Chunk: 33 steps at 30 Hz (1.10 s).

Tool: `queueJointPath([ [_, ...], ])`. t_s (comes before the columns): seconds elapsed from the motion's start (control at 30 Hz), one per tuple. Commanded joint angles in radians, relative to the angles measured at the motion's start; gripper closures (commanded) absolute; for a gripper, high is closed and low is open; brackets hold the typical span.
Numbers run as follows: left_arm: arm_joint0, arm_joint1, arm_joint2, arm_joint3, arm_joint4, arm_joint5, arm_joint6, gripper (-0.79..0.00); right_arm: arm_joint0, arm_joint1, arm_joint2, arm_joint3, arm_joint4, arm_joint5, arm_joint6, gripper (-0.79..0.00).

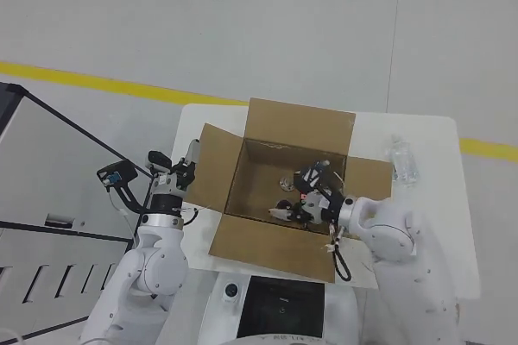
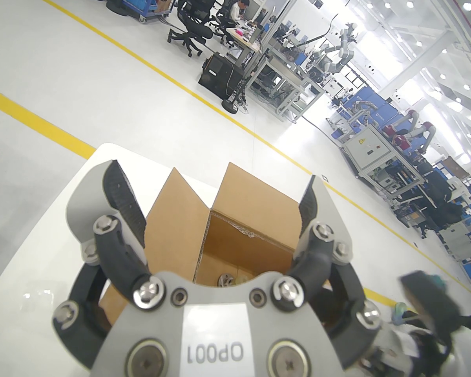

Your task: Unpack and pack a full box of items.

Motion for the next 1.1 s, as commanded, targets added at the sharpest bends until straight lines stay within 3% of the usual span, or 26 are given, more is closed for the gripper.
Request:
queueJointPath([
  [0.0,0.0,0.0,0.0,0.0,0.0,0.0,0.0,-0.785,0.063,0.002,-0.009,0.078,0.046,0.124,0.117,-0.342],
  [0.1,0.0,0.0,0.0,0.0,0.0,0.0,0.0,-0.785,0.121,0.004,-0.028,0.139,0.048,0.161,0.18,-0.379],
  [0.13,0.0,0.0,0.0,0.0,0.0,0.0,0.0,-0.785,0.136,0.004,-0.041,0.149,0.063,0.164,0.192,-0.539],
  [0.17,0.0,0.0,0.0,0.0,0.0,0.0,0.0,-0.785,0.153,0.004,-0.053,0.141,0.057,0.156,0.189,-0.767],
  [0.2,0.0,0.0,0.0,0.0,0.0,0.0,0.0,-0.785,0.153,0.004,-0.053,0.141,0.057,0.156,0.189,-0.785],
  [0.33,0.0,0.0,0.0,0.0,0.0,0.0,0.0,-0.785,0.153,0.004,-0.053,0.141,0.057,0.156,0.189,-0.785],
  [0.37,0.0,0.0,0.0,0.0,0.0,0.0,0.0,-0.785,0.151,0.004,-0.053,0.145,0.054,0.16,0.186,-0.348],
  [0.4,0.0,0.0,0.0,0.0,0.0,0.0,0.0,-0.785,0.15,0.005,-0.058,0.159,0.038,0.175,0.183,-0.329],
  [0.53,0.0,0.0,0.0,0.0,0.0,0.0,0.0,-0.785,0.195,0.001,-0.122,0.235,-0.046,0.247,0.179,-0.354],
  [0.73,0.0,0.0,0.0,0.0,0.0,0.0,0.0,-0.785,0.262,-0.007,-0.187,0.329,-0.025,0.301,0.202,-0.36],
  [1.07,0.0,0.0,0.0,0.0,0.0,0.0,0.0,-0.785,0.339,-0.012,-0.264,0.434,-0.036,0.324,0.245,-0.382],
])
